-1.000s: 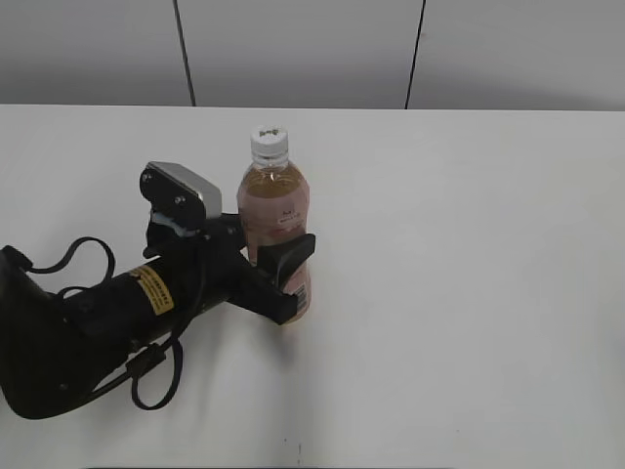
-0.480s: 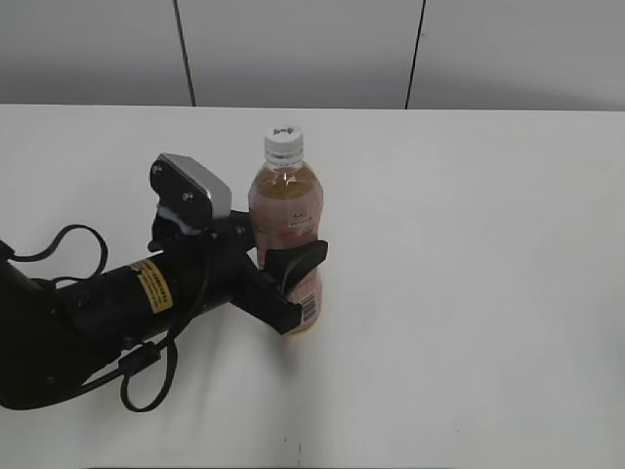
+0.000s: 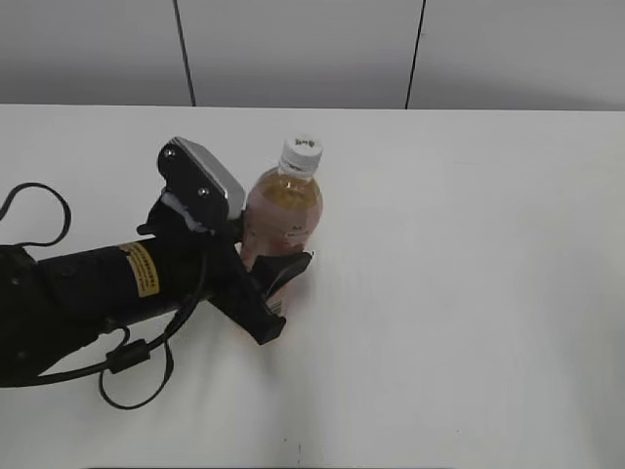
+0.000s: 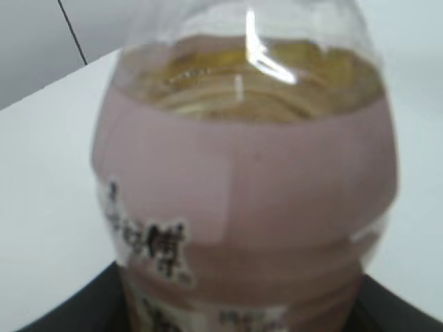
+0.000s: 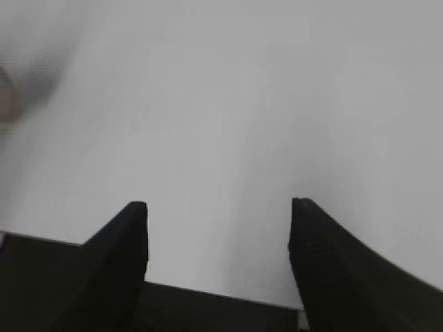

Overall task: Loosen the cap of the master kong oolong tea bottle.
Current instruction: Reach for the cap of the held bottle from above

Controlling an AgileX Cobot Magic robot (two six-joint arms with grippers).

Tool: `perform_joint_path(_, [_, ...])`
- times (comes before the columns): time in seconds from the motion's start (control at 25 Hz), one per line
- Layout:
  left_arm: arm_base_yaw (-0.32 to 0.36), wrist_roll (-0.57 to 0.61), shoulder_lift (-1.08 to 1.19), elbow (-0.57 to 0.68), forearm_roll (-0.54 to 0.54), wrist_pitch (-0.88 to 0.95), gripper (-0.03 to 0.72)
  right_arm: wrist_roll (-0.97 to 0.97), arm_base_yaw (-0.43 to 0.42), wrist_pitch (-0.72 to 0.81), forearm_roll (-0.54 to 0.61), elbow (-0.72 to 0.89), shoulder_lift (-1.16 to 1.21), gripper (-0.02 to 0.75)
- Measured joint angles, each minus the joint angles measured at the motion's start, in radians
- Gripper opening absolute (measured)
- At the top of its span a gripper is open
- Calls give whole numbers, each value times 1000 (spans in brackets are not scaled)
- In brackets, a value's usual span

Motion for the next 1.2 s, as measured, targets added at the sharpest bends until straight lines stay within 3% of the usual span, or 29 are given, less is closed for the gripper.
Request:
perform_joint_path(0.24, [0,79,-38,0,5,31,389,-148,0,4,342,-135,405,462])
perform_joint_path(0.48, [0,140,-58,0,9,41,389,-137,3,108,571,-382,723,424])
perform_joint_path(0.76, [0,192,-58,0,12,63,389,124,20,134,678,-512,909,417])
perform_joint_path(1.08, [0,269,-58,0,12,89,389,413,290,-54,722,-534,1062,405])
perform_joint_path(1.2, [0,279,-58,0,12,101,389,486,348,-93,723,-572,1127,404])
